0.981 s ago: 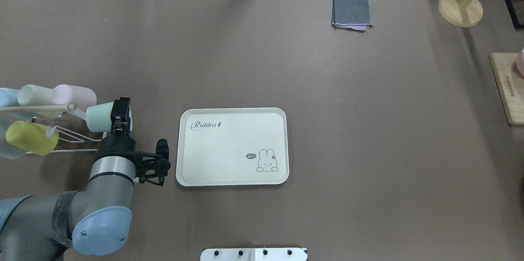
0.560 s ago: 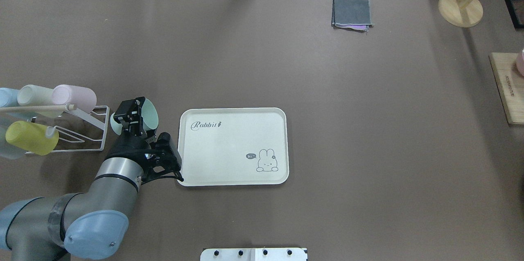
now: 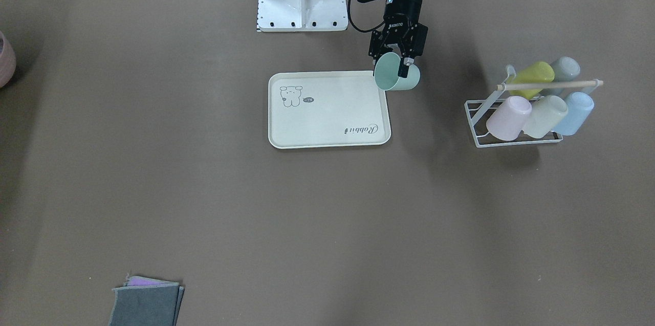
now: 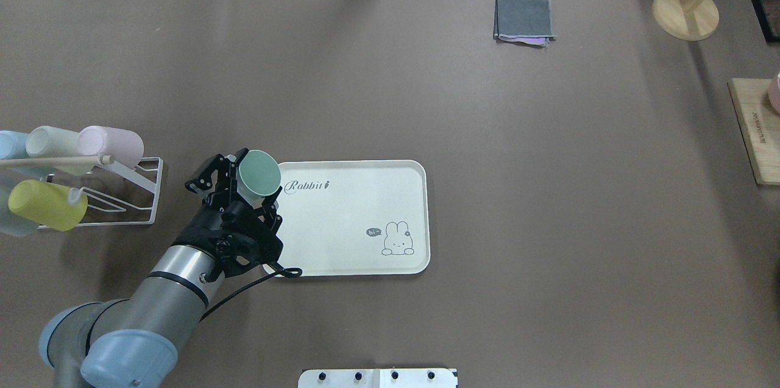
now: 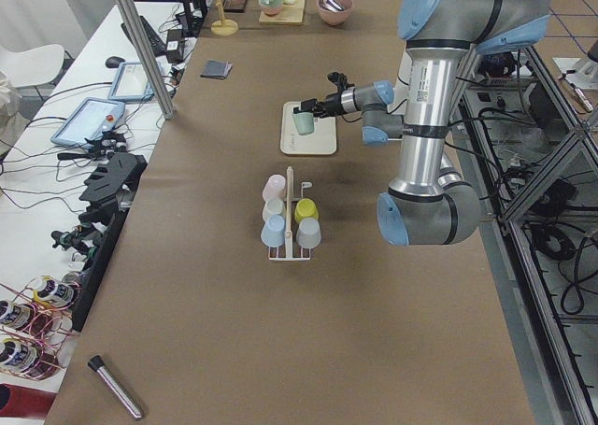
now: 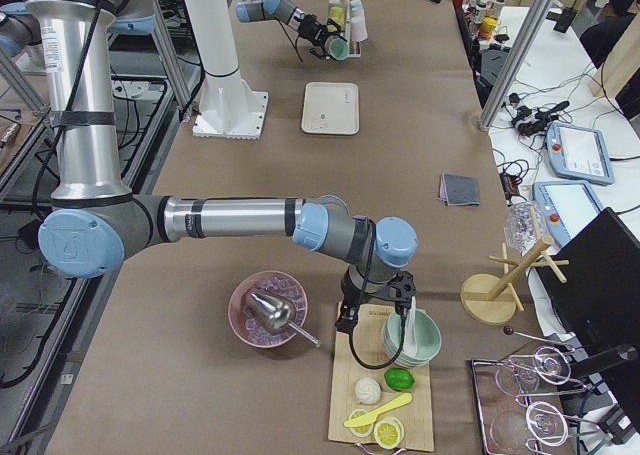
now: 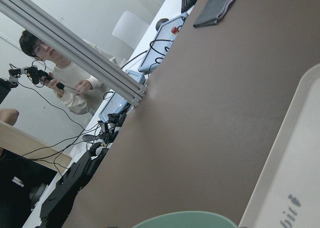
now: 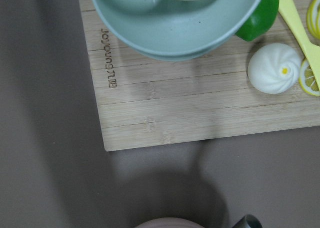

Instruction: Pick up and place green cup on tray

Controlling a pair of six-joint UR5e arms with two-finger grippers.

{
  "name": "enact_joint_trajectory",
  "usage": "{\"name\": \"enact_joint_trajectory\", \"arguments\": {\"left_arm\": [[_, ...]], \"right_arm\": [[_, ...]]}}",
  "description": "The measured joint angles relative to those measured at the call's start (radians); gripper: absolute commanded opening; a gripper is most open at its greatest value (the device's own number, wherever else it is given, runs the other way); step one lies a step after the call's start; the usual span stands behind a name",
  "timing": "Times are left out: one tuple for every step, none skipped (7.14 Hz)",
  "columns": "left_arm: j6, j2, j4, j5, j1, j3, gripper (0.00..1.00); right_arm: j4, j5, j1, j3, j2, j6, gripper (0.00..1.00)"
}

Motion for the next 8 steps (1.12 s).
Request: {"name": "enact_joint_trajectory", "arguments": {"left_arm": [[-0.025, -0.025, -0.108, 0.0, 0.004, 0.068, 0.81], [-0.05, -0.063, -0.202, 0.0, 0.006, 0.144, 0.8], [-0.09, -0.105, -0.266, -0.001, 0.007, 0.211, 0.8], [-0.163, -0.138, -0.295, 0.0, 0.007, 0.26, 0.81], [-0.265, -0.161, -0.313, 0.003, 0.007, 0.304, 0.81], [-0.344, -0.178, -0.336, 0.006, 0.007, 0.345, 0.81], [-0.38, -0.194, -0.363, 0.008, 0.006, 0.372, 0.81], [-0.393, -0.211, -0.392, 0.008, 0.005, 0.389, 0.81]], "right_arm": [[0.0, 0.0, 0.0, 0.002, -0.001, 0.003, 1.0], [0.0, 0.0, 0.0, 0.003, -0.001, 0.004, 1.0], [0.0, 0.0, 0.0, 0.004, -0.001, 0.005, 1.0], [0.002, 0.001, 0.0, 0.004, -0.001, 0.005, 1.0], [0.005, 0.001, 0.0, 0.004, -0.001, 0.005, 1.0], [0.006, 0.001, 0.0, 0.008, -0.001, 0.005, 1.0], [0.006, 0.002, 0.002, 0.014, -0.002, 0.006, 1.0], [0.006, 0.002, 0.004, 0.019, -0.003, 0.005, 1.0]]}}
